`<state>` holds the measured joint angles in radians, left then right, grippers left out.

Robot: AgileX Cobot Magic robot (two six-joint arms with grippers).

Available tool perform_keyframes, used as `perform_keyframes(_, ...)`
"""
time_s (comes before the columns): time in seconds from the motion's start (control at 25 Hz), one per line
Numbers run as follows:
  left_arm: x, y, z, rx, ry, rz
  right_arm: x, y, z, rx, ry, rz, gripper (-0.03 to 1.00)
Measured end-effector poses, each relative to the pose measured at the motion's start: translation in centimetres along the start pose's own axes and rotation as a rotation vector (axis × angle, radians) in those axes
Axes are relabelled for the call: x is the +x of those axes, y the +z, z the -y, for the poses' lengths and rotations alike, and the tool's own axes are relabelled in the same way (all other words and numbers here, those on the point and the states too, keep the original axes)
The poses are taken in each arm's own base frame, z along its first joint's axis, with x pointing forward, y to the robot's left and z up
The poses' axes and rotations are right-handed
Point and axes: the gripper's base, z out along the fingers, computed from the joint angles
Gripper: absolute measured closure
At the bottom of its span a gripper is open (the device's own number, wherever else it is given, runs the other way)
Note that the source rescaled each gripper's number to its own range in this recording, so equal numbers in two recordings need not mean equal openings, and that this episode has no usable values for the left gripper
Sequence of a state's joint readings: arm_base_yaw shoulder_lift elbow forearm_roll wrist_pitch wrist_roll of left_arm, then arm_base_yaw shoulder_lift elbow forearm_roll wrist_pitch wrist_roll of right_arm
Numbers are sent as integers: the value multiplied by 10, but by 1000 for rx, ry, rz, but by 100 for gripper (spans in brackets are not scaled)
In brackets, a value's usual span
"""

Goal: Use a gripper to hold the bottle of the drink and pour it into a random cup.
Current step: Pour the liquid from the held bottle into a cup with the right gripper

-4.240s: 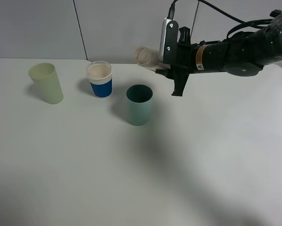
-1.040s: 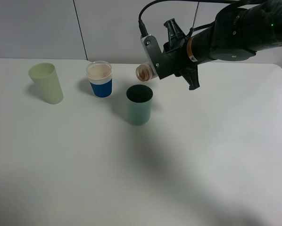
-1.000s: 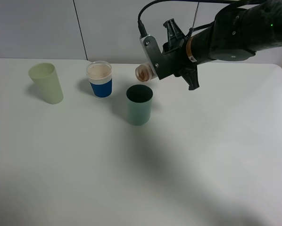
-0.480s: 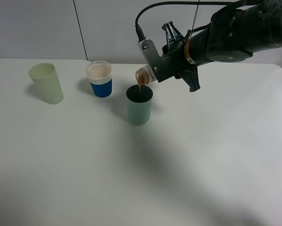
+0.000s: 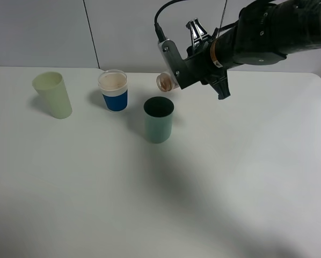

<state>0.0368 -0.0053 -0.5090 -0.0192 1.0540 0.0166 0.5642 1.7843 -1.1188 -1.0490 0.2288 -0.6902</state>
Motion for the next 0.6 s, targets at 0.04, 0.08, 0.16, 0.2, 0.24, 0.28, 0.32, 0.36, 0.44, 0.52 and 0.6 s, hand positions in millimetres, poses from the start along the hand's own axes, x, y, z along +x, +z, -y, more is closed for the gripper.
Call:
perform_keyframes(0.04, 0, 0, 0, 0, 0, 0, -1, 0, 0, 3, -9, 2, 95)
perform_keyframes(0.08, 0, 0, 0, 0, 0, 0, -2, 0, 1, 5, -13, 3, 95)
perform_keyframes(0.16, 0, 0, 0, 0, 0, 0, -2, 0, 1, 6, -18, 4, 95)
perform_keyframes(0.2, 0, 0, 0, 0, 0, 0, -2, 0, 1, 6, -21, 4, 95)
perform_keyframes(0.24, 0, 0, 0, 0, 0, 0, -2, 0, 1, 7, -24, 4, 95)
perform_keyframes(0.28, 0, 0, 0, 0, 0, 0, -2, 0, 1, 7, -33, 3, 95)
perform_keyframes(0.32, 0, 0, 0, 0, 0, 0, -2, 0, 1, 7, -41, 3, 95)
perform_keyframes(0.36, 0, 0, 0, 0, 0, 0, -2, 0, 1, 7, -53, 5, 95)
perform_keyframes(0.44, 0, 0, 0, 0, 0, 0, -5, -1, 2, 9, -70, 10, 95)
perform_keyframes(0.52, 0, 0, 0, 0, 0, 0, -7, -1, 2, 11, -77, 15, 95)
perform_keyframes(0.6, 0, 0, 0, 0, 0, 0, -7, -1, 2, 11, -77, 15, 95)
